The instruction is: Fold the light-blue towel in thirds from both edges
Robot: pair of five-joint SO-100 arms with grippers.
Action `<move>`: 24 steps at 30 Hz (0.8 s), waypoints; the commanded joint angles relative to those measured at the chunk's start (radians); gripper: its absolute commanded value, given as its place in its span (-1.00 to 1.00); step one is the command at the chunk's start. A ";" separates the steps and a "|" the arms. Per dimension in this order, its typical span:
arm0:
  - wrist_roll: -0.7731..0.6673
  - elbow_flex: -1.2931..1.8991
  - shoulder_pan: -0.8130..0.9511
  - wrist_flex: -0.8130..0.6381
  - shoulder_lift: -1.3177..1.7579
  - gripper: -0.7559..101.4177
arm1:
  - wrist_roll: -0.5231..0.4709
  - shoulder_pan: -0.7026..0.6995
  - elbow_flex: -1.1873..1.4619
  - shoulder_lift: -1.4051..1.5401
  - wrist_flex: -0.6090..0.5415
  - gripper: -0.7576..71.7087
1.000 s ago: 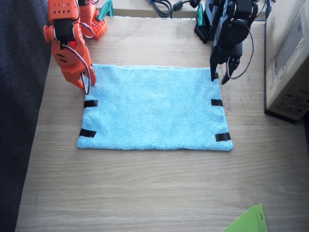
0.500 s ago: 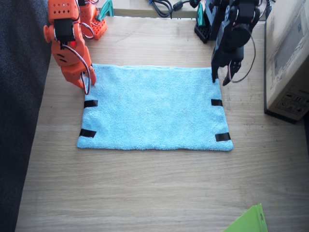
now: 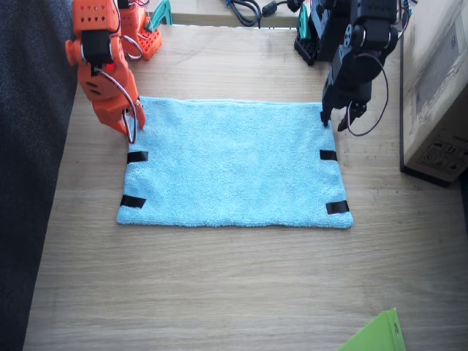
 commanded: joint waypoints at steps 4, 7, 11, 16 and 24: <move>0.026 -0.054 -0.005 0.028 -0.025 -0.64 | 0.002 -0.002 0.006 -0.006 -0.014 -0.50; 0.026 -0.087 -0.014 0.046 -0.051 -0.64 | -0.003 -0.005 0.006 -0.008 -0.015 -0.50; 0.032 -0.110 -0.023 0.057 -0.089 -0.65 | -0.005 -0.006 0.006 -0.008 -0.017 -0.50; 0.034 -0.132 -0.028 0.069 -0.120 -0.66 | -0.003 0.006 0.006 -0.008 -0.018 -0.50; 0.044 -0.133 -0.023 0.078 -0.132 -0.81 | 0.003 0.012 0.005 -0.011 -0.018 -0.54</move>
